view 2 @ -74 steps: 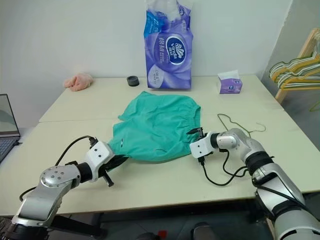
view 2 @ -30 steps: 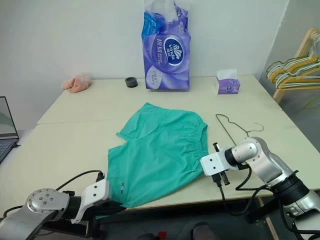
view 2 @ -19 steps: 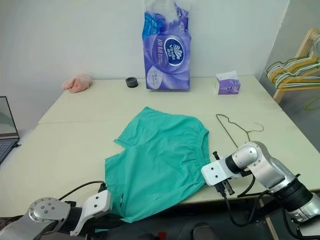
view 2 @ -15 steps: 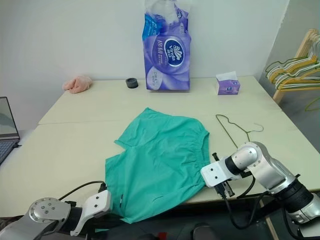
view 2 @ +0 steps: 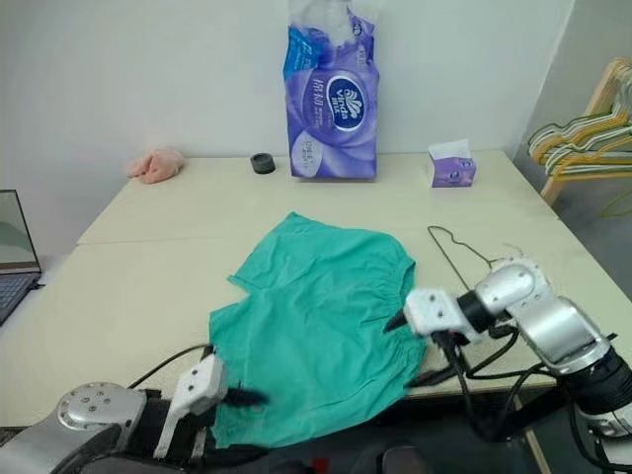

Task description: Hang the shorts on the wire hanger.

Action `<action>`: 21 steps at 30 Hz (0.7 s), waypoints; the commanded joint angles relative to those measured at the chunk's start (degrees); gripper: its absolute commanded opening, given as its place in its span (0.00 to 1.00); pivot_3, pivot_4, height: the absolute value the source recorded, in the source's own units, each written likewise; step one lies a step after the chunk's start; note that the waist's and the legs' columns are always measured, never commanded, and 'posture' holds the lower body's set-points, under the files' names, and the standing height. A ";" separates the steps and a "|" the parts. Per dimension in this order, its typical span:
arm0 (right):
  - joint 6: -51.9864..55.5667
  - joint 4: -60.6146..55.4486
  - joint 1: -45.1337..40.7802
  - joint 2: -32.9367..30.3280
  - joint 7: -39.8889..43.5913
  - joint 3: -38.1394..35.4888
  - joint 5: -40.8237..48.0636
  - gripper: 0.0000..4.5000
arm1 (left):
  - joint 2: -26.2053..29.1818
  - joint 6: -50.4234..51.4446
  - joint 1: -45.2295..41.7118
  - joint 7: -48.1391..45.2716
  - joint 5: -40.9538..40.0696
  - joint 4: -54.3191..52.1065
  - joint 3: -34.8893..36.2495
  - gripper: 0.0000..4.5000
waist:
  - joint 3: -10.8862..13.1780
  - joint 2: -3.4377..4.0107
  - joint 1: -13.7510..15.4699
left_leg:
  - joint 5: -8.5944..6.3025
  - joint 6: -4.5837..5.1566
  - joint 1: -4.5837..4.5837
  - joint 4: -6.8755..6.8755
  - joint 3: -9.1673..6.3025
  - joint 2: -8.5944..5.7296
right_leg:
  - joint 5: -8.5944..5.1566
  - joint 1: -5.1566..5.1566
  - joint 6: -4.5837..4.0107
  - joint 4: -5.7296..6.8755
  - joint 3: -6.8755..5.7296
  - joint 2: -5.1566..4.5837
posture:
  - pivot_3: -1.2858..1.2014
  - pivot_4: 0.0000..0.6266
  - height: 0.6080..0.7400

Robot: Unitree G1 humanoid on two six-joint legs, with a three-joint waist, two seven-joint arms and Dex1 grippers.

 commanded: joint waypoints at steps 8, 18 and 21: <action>3.97 21.29 -0.91 9.68 -28.62 -18.18 -0.19 1.00 | -10.14 1.68 -17.82 16.33 2.35 5.41 -1.04 0.98 | -0.11 -0.19 -0.17 | 0.00 0.00 0.03 0.01 0.01 -0.15 | 0.16 0.46 -0.10 -0.08 0.18 0.09 | 0.45 0.05 1.00; 3.11 43.00 -3.82 13.00 -51.55 -20.12 -10.18 1.00 | -6.81 1.48 -24.58 11.02 2.15 8.32 -2.36 0.98 | 0.01 -0.05 -1.38 | -0.04 -0.03 -0.09 -0.12 0.16 -0.14 | 0.13 0.27 -0.05 -0.08 0.32 0.16 | 0.44 0.06 1.00; 1.70 49.85 -6.47 13.68 -52.16 -19.31 -11.37 1.00 | -5.64 0.63 -25.50 9.18 2.90 9.51 -3.03 0.98 | 0.05 0.02 -1.98 | -0.03 -0.02 -0.08 -0.11 0.24 -0.16 | 0.13 0.28 -0.05 -0.07 0.38 0.37 | 0.44 0.06 1.00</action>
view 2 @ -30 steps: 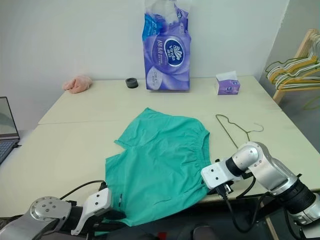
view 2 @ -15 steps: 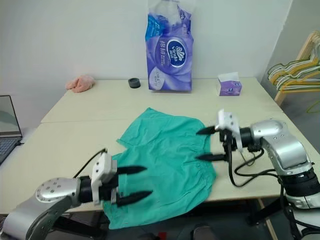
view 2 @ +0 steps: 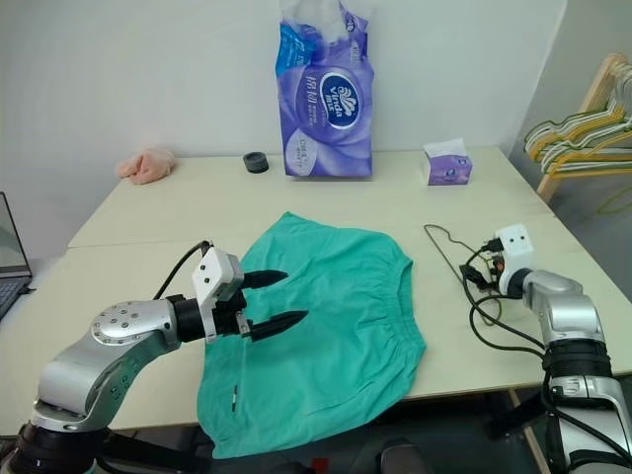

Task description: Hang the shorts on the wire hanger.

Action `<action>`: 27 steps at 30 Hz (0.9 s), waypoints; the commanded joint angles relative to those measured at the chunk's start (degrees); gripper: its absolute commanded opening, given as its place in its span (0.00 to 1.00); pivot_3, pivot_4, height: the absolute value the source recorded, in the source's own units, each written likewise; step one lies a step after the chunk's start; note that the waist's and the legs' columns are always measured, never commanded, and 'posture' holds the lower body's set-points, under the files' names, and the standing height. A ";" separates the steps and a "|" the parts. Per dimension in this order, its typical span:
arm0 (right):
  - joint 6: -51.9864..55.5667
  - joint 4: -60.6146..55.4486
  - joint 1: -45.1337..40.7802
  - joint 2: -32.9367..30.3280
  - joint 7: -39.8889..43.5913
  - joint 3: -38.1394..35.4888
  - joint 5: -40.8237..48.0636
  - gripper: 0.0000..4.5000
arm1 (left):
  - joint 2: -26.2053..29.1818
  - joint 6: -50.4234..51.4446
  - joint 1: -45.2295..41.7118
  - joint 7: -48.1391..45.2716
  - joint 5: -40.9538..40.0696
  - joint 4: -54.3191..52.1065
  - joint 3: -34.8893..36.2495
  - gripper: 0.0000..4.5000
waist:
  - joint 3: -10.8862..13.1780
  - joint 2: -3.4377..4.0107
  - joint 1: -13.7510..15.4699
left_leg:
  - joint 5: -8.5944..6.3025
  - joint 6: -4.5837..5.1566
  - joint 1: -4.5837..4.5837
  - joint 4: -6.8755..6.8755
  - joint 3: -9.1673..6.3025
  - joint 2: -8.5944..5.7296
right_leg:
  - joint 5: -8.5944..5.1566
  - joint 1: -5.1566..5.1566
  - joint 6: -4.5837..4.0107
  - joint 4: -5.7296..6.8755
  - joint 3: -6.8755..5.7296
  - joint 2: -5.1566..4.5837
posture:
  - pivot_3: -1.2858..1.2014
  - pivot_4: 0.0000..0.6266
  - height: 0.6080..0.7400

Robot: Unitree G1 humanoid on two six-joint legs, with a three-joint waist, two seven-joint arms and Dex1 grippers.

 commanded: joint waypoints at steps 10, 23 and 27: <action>-2.10 27.96 -14.55 1.56 1.07 1.52 -4.83 0.87 | 2.00 -3.49 -2.64 -4.55 2.22 1.92 -1.97 1.00 | 0.01 -0.03 -2.45 | 0.01 0.01 0.06 0.00 0.01 0.08 | 0.00 0.08 0.01 -0.03 0.05 0.14 | 0.44 0.07 1.00; -6.35 33.75 -15.41 4.36 -1.92 4.13 -9.04 0.01 | 2.51 -4.08 -2.64 -4.68 3.19 2.17 -1.84 1.00 | -0.37 -0.63 -2.81 | 0.00 0.00 0.42 0.03 -0.18 0.17 | -0.14 0.57 0.25 -0.20 -0.08 0.23 | 0.44 0.06 1.00; -8.08 30.85 -16.63 4.09 -2.05 3.13 -8.35 0.01 | 2.17 -3.91 -2.80 -3.44 3.64 2.85 -1.15 1.00 | -0.41 -0.68 -2.86 | 0.00 -0.01 0.41 0.03 -0.18 0.18 | -0.12 0.58 0.26 -0.27 -0.06 0.21 | 0.44 0.06 1.00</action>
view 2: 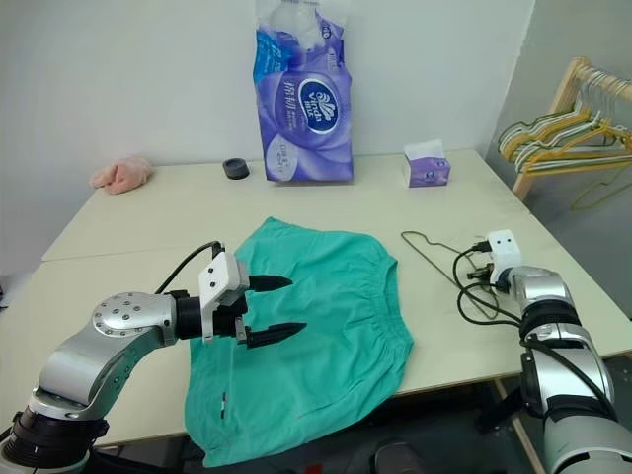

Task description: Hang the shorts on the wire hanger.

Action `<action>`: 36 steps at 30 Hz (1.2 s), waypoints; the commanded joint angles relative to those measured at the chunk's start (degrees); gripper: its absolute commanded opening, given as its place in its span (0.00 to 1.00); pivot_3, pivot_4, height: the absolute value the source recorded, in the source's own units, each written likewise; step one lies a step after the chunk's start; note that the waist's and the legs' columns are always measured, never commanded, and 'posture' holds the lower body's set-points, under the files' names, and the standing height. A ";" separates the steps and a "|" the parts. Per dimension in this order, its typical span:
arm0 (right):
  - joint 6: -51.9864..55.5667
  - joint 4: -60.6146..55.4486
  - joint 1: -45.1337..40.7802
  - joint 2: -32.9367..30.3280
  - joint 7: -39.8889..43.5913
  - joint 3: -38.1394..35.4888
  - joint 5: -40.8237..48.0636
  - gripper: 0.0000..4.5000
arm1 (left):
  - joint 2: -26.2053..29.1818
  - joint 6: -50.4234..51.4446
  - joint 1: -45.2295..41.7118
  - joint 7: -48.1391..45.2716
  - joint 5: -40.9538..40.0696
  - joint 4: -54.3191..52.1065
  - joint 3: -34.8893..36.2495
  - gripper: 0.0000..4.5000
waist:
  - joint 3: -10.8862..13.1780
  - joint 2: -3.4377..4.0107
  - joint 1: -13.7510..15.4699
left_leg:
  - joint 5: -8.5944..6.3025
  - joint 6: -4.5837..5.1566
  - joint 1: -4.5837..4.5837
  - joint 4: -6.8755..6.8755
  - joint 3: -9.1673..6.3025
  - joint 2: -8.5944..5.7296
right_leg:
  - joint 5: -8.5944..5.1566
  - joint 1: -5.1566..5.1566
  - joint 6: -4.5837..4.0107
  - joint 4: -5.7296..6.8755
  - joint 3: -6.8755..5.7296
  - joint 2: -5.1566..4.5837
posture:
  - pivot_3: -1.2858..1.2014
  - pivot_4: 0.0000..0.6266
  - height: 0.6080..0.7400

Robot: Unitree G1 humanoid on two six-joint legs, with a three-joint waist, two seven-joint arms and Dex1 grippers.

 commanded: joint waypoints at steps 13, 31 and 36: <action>-13.82 -25.10 1.39 -0.89 5.04 3.79 -2.05 0.01 | -2.84 -3.25 -6.61 10.32 3.50 13.96 7.69 1.00 | 0.61 0.90 -0.01 | 0.00 0.00 -0.38 -0.04 0.01 -0.03 | -0.05 -0.51 0.12 0.25 0.00 -0.06 | 0.44 0.05 1.00; -41.60 -50.20 6.13 -0.98 14.12 18.04 -11.10 0.01 | 0.09 8.18 -9.60 2.52 -2.56 19.61 7.74 1.00 | 0.59 0.90 -0.05 | -0.02 -0.07 -1.25 0.04 -0.16 -0.16 | 0.14 -1.41 0.00 0.40 -0.19 -0.55 | 0.43 0.05 1.00; -43.45 -52.06 5.08 -0.11 16.02 19.13 -11.01 0.01 | -0.28 8.66 -9.22 0.31 -3.52 18.69 6.12 1.00 | 0.59 0.90 0.01 | -0.01 -0.07 -1.22 0.11 -0.21 -0.18 | 0.15 -1.32 -0.01 0.40 -0.26 -0.58 | 0.43 0.05 1.00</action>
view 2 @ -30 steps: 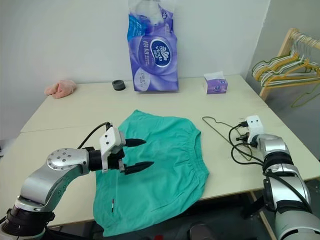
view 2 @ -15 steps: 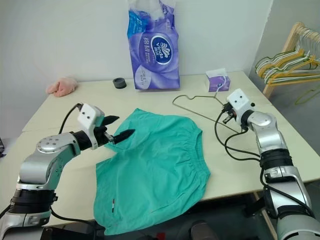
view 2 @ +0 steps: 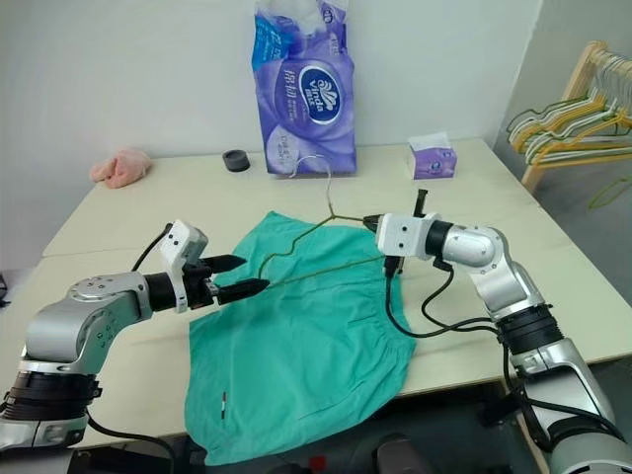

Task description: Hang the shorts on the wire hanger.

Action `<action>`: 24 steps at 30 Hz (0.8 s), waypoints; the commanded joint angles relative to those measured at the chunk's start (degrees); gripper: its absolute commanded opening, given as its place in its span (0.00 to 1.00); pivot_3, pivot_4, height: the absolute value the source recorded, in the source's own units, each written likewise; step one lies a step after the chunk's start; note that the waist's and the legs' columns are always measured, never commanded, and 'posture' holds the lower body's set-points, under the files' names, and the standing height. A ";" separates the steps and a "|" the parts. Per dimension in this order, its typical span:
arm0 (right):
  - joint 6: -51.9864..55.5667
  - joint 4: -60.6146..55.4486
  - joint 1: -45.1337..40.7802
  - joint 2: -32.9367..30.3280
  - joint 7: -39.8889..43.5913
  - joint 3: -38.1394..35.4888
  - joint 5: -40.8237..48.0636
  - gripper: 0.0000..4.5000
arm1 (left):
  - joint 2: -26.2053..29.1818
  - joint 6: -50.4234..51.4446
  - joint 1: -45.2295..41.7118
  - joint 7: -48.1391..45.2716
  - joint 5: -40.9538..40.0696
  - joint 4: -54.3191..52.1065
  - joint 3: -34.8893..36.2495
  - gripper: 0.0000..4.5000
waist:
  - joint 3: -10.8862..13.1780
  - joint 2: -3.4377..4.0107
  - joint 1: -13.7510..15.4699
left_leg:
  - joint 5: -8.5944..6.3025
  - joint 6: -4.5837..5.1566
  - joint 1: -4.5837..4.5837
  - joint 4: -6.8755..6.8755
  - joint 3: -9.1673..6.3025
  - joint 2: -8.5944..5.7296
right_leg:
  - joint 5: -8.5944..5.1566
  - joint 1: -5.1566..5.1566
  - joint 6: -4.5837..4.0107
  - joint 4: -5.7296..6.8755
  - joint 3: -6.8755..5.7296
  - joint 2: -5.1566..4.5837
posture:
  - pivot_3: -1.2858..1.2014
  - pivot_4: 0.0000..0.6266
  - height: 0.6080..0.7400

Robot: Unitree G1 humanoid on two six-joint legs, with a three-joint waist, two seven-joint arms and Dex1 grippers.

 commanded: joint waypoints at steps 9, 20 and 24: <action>-3.15 -3.72 -2.98 2.01 2.57 0.70 0.29 0.01 | 0.89 1.49 2.90 -6.25 -2.35 -6.33 -3.18 1.00 | 0.00 0.00 -0.09 | 0.00 0.00 0.01 -0.01 -0.04 0.01 | 0.00 -0.01 -0.01 0.03 -0.04 0.00 | 0.43 0.06 1.00; -2.87 -5.50 -2.79 3.23 3.61 0.22 1.60 0.00 | 1.87 1.52 4.69 -9.03 -1.98 -7.98 -5.31 0.67 | 0.00 0.00 -0.10 | 0.00 0.00 0.05 0.01 -0.07 0.01 | 0.00 0.05 -0.01 0.03 -0.06 0.00 | 0.43 0.07 1.00; -2.67 -5.84 -2.88 3.52 4.07 -0.02 1.89 0.00 | 2.25 1.10 5.36 -9.51 -1.60 -8.61 -5.89 0.40 | 0.00 0.00 -0.07 | 0.00 0.00 0.05 0.01 -0.07 0.00 | 0.00 0.05 -0.01 0.03 -0.06 0.00 | 0.43 0.07 1.00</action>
